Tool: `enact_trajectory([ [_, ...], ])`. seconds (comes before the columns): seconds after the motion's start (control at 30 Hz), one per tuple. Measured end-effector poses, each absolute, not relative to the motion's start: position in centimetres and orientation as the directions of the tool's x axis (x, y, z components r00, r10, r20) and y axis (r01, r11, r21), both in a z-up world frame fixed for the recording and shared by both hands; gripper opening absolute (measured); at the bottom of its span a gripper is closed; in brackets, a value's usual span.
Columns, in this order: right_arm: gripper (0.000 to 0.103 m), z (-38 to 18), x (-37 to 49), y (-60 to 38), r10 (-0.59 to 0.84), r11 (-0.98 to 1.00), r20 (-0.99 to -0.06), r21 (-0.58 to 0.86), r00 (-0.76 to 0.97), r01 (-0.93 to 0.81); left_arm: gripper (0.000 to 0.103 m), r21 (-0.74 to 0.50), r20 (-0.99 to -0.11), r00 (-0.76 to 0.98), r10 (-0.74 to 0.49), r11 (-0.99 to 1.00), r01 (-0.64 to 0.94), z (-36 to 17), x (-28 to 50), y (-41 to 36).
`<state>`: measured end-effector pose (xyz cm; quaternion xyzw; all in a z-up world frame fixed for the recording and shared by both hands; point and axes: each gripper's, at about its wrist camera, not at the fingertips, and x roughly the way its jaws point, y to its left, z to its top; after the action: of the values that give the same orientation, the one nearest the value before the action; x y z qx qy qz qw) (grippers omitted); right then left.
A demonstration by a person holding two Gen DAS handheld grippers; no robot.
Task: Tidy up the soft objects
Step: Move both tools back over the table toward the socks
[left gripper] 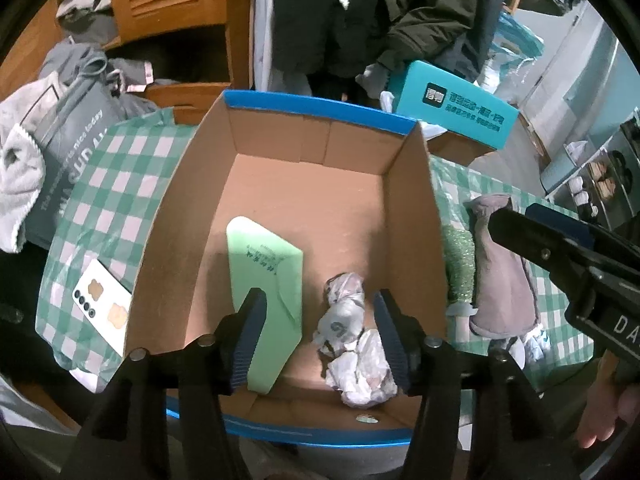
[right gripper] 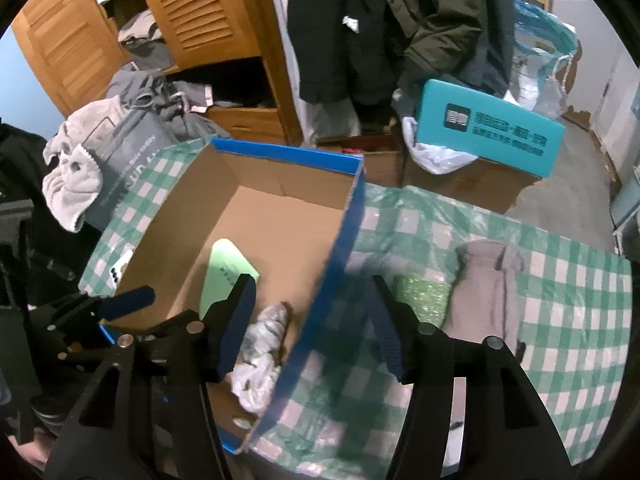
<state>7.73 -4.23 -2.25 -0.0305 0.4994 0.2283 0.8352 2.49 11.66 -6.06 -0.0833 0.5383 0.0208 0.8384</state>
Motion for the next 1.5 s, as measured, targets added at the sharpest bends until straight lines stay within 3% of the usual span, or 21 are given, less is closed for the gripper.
enact_trajectory([
  [0.97, 0.065, -4.0, 6.3, -16.5, 0.250, 0.951, -0.875, 0.142, 0.415, -0.275, 0.061, -0.053, -0.939, 0.337, -0.071, 0.997, 0.062, -7.6, 3.6, 0.8],
  [1.1, 0.065, -4.4, 6.2, -18.4, 0.239, 0.958, -0.879, 0.145, 0.413, -0.246, 0.070, -0.046, -0.941, 0.329, -0.076, 0.994, 0.097, -7.8, 3.5, -1.2],
  [1.5, 0.065, -6.6, 5.5, -23.6, 0.194, 0.977, -0.898, 0.141, 0.395, -0.159, 0.070, -0.064, -0.961, 0.254, -0.107, 0.983, 0.172, -9.9, 3.1, -6.4],
])
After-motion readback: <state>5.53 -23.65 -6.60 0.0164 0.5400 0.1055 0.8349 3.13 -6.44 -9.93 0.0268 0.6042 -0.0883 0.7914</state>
